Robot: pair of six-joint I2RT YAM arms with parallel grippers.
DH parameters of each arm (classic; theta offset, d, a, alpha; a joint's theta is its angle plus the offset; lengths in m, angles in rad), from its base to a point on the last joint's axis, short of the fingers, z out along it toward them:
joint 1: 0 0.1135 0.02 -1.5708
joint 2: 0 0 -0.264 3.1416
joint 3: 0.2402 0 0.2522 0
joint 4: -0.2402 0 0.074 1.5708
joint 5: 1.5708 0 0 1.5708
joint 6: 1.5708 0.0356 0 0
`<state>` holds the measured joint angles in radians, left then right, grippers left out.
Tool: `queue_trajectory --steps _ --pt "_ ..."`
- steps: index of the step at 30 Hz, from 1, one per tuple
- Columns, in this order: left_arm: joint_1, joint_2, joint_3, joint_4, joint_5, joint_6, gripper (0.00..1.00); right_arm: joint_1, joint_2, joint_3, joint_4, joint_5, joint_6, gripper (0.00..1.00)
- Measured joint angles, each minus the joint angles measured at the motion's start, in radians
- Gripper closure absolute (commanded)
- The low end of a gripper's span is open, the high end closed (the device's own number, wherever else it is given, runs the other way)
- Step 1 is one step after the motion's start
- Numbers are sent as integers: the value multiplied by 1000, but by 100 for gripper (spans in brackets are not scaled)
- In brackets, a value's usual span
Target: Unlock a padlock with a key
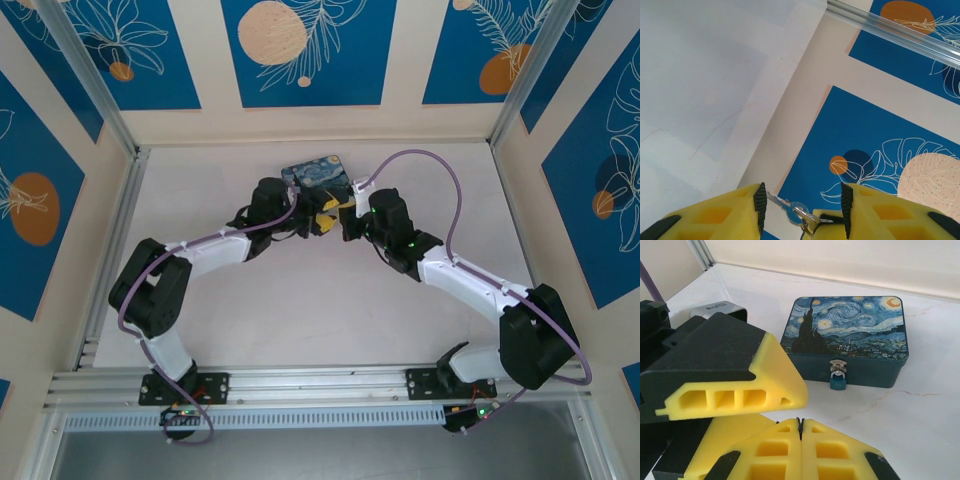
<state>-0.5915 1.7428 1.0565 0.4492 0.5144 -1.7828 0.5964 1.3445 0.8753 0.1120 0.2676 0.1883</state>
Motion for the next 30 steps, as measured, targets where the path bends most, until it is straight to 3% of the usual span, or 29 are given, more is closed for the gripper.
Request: queue_trajectory --steps 8,15,18,19,20,22,24,30 --pt "-8 0 0 2 -2 -18 75 19 2 0 2 21 -30 100" --pt "-7 0 0 10 -26 -24 100 26 8 0 5 40 -45 100" --pt "-7 0 0 14 -30 -25 100 26 11 0 6 42 -45 100" --pt "-7 0 0 14 -32 -25 100 26 13 0 6 43 -45 89" --pt "-6 0 0 14 -34 -24 100 26 14 1 6 42 -43 70" --pt "-8 0 0 17 -33 -15 100 19 15 6 -4 36 -21 50" --pt "-7 0 0 19 -34 11 100 -11 5 8 -17 -8 30 46" --pt "2 0 51 -17 -33 237 100 -249 -121 5 -24 -246 320 42"
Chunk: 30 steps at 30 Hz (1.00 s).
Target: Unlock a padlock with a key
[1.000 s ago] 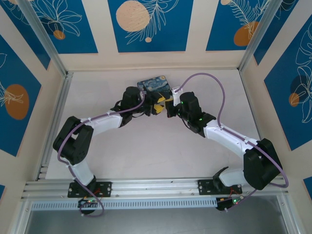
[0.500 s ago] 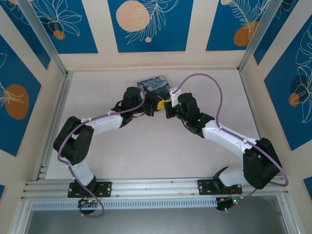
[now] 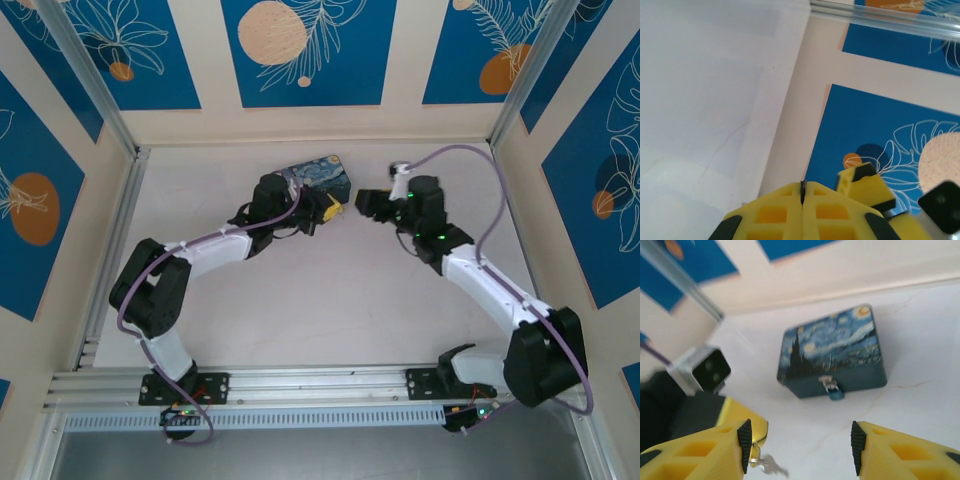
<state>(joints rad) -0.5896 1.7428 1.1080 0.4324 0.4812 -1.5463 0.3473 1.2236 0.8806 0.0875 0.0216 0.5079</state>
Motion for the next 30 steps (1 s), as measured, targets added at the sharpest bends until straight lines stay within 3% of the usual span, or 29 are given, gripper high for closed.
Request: queue_trajectory --steps 5,11,22,30 --pt "12 0 62 0 0 252 100 -93 -29 -30 109 -204 293 43" --pt "14 0 84 -4 -12 448 100 -116 89 -72 275 -359 560 48" --pt "14 22 68 100 -61 357 100 -110 269 -87 588 -461 750 61" --pt "13 22 30 129 -124 293 100 -74 354 -118 780 -470 854 62"
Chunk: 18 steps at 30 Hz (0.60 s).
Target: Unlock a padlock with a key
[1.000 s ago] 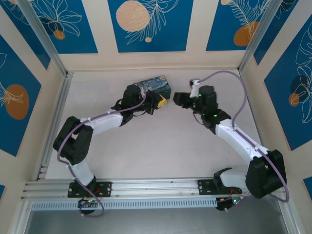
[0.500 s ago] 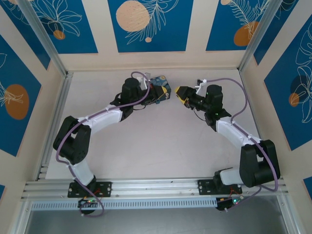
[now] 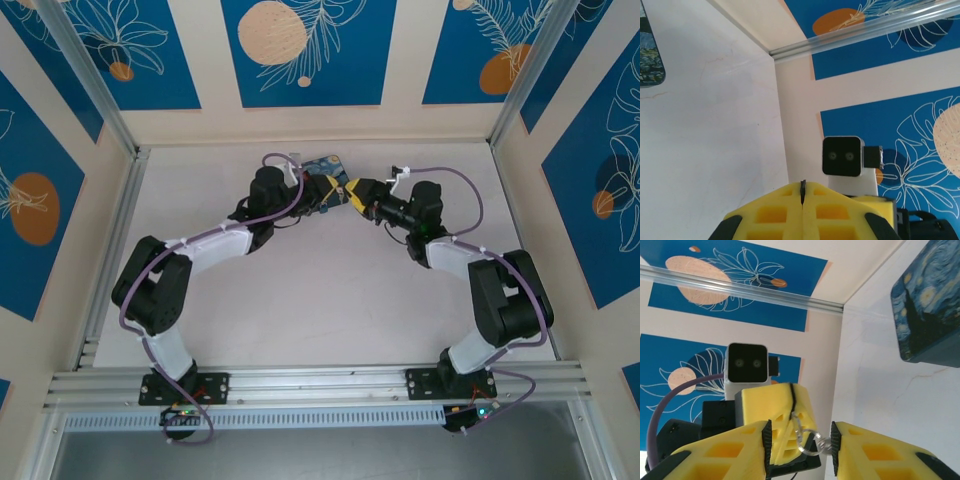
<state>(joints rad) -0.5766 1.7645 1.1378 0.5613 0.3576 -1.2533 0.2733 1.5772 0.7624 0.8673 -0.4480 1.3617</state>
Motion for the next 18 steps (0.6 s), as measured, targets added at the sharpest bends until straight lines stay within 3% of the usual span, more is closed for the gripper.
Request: queue_trajectory --steps 18 --pt "-14 0 -27 31 -57 -58 100 48 97 0 139 46 60 65"
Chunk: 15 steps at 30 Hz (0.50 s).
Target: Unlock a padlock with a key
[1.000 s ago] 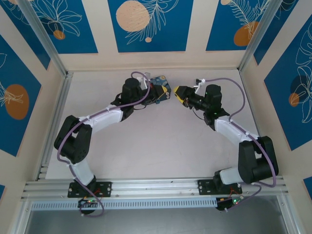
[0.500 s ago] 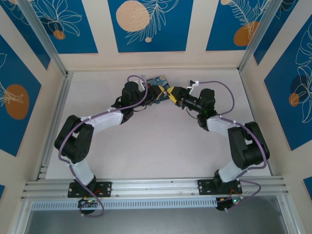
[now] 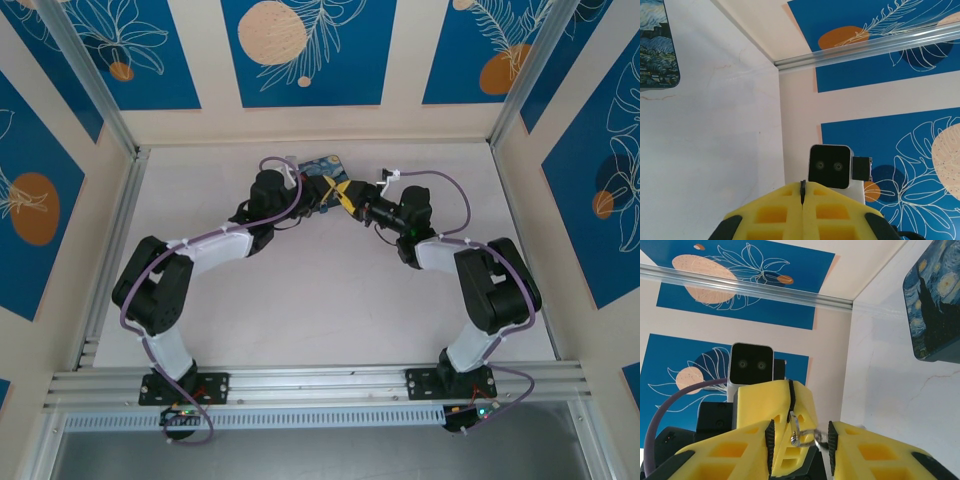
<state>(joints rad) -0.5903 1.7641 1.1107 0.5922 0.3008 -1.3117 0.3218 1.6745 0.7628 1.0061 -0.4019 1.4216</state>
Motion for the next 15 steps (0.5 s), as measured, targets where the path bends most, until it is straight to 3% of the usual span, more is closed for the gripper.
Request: queue_trajectory --steps 15 --pt "-1 0 -11 9 -15 -15 100 0 39 1 59 6 35 78"
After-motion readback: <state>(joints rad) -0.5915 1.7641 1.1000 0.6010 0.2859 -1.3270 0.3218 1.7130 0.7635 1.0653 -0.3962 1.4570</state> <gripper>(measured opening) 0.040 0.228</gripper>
